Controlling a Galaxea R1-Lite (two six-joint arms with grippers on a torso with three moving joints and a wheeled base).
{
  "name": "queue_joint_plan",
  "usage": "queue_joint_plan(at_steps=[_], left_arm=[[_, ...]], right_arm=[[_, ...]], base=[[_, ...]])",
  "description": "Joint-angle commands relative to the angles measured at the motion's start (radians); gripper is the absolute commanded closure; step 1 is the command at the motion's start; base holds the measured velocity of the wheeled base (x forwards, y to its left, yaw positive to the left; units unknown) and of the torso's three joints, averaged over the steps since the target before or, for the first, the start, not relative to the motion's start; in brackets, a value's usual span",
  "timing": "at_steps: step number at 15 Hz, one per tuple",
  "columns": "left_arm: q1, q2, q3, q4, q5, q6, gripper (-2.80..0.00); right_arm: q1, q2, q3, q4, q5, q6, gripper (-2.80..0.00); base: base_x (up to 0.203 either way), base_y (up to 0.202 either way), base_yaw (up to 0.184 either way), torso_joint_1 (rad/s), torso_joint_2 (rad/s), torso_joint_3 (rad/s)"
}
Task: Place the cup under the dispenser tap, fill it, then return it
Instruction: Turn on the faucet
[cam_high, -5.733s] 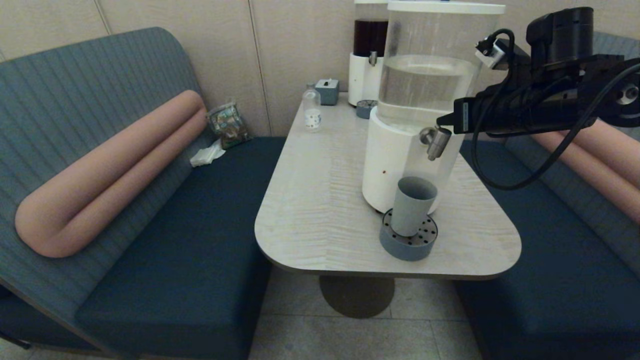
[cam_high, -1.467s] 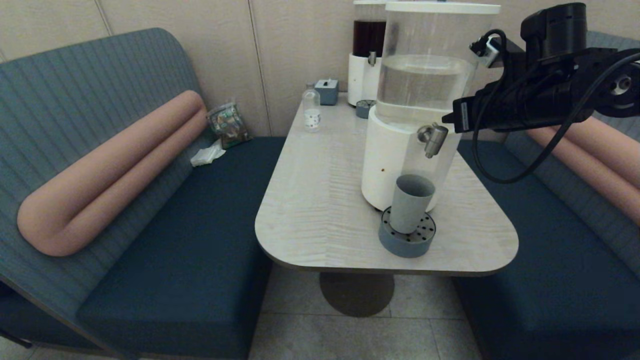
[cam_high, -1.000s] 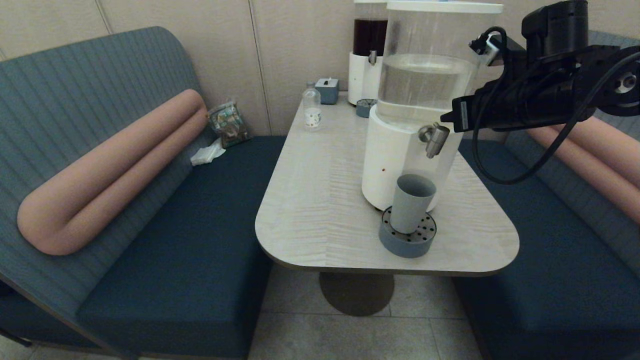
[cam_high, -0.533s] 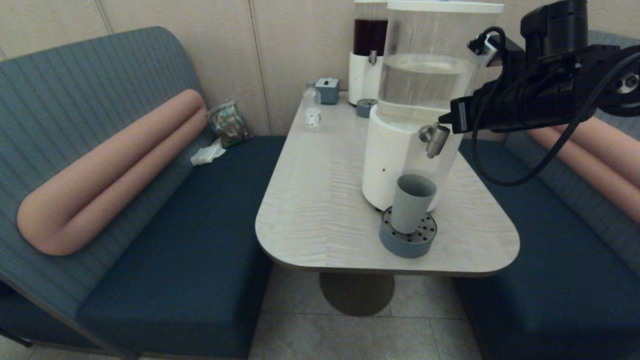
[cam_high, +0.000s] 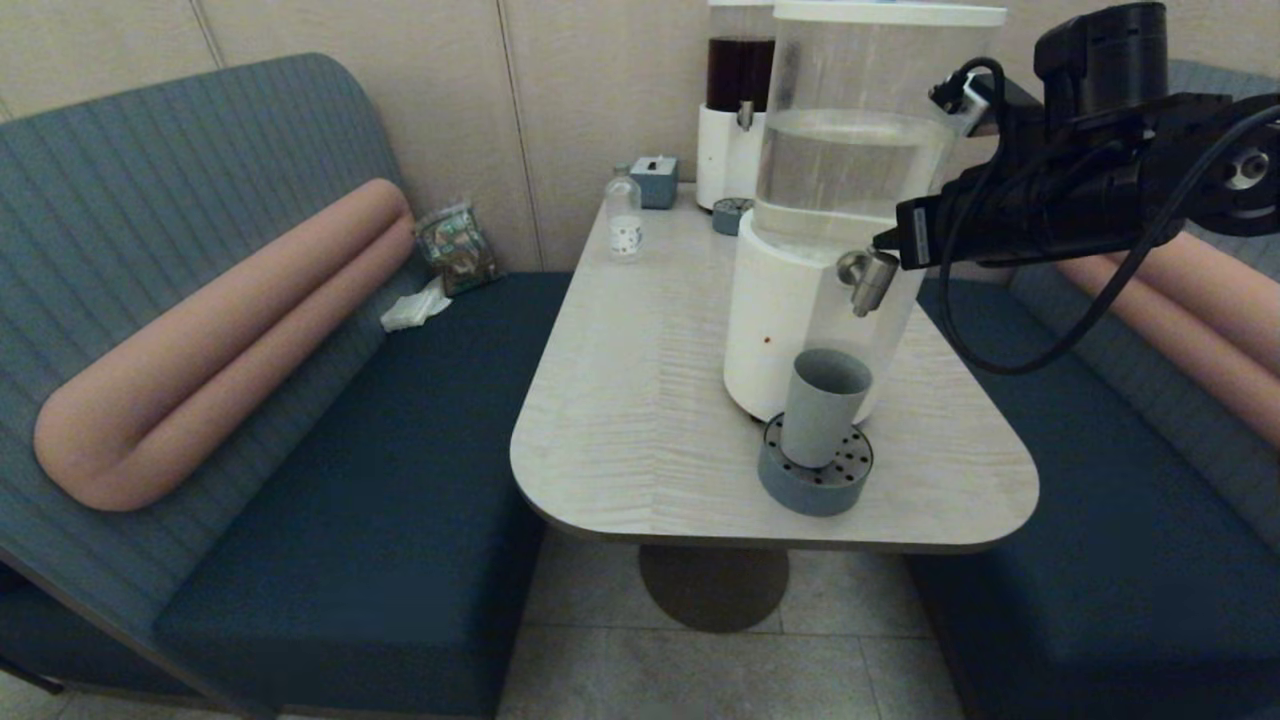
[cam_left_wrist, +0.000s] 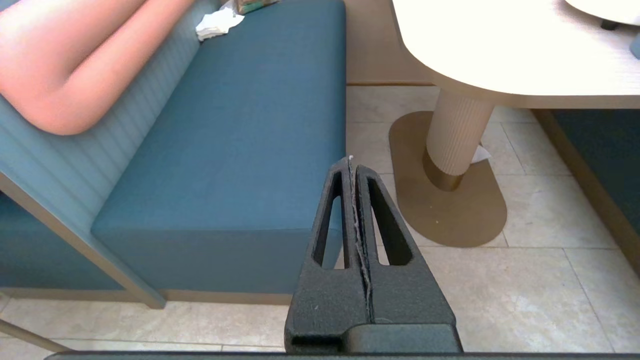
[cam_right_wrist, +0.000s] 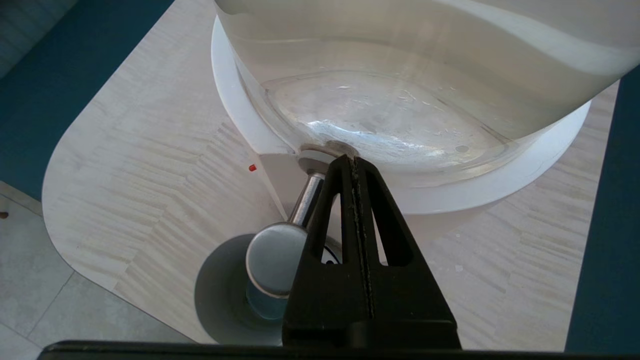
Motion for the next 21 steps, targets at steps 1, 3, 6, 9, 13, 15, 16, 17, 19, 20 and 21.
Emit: queue_joint_plan(at_steps=[1, 3, 6, 9, 13, 15, 16, 17, 19, 20, 21], left_arm=[[0.000, 0.000, 0.000, 0.000, 0.000, 0.000, 0.00], [0.000, 0.000, 0.000, 0.000, 0.000, 0.000, 0.00], [0.000, 0.000, 0.000, 0.000, 0.000, 0.000, 0.00], [0.000, 0.000, 0.000, 0.000, 0.000, 0.000, 0.00], [0.000, 0.000, 0.000, 0.000, 0.000, 0.000, 0.00], [0.000, 0.000, 0.000, 0.000, 0.000, 0.000, 0.00], [0.000, 0.000, 0.000, 0.000, 0.000, 0.000, 0.00], [0.000, 0.000, 0.000, 0.000, 0.000, 0.000, 0.00], [0.000, 0.000, 0.000, 0.000, 0.000, 0.000, 0.00], [0.000, 0.000, 0.000, 0.000, 0.000, 0.000, 0.00], [0.000, 0.000, 0.000, 0.000, 0.000, 0.000, 0.00]], right_arm=[[0.001, 0.006, 0.002, 0.003, 0.010, 0.000, 0.00], [0.001, 0.011, 0.002, 0.003, 0.016, 0.000, 0.00], [0.004, 0.011, -0.001, 0.003, 0.018, 0.000, 0.00], [0.016, 0.008, -0.006, 0.003, 0.016, 0.000, 0.00], [0.031, 0.008, -0.007, 0.003, 0.016, 0.001, 0.00], [0.037, 0.008, -0.007, 0.003, 0.015, 0.002, 0.00], [0.037, 0.009, -0.004, 0.003, 0.016, 0.000, 0.00], [0.037, 0.011, -0.003, 0.003, 0.016, 0.001, 0.00], [0.046, 0.011, -0.001, 0.003, 0.016, 0.002, 0.00], [0.046, 0.014, -0.001, 0.003, 0.016, 0.002, 0.00], [0.046, 0.015, -0.004, 0.003, 0.016, 0.002, 0.00]], base=[[0.000, 0.000, 0.000, 0.000, 0.00, 0.000], [0.000, 0.000, 0.000, 0.000, 0.00, 0.000], [0.000, 0.000, 0.000, 0.000, 0.00, 0.000], [0.000, 0.000, 0.000, 0.000, 0.00, 0.000], [0.000, 0.000, 0.000, 0.000, 0.00, 0.000], [0.000, 0.000, 0.000, 0.000, 0.00, 0.000], [0.000, 0.000, 0.000, 0.000, 0.00, 0.000], [0.000, 0.000, 0.000, 0.000, 0.00, 0.000], [0.000, 0.000, 0.000, 0.000, 0.00, 0.000], [0.000, 0.000, 0.000, 0.000, 0.00, 0.000], [0.000, 0.000, 0.000, 0.000, 0.00, 0.000]])
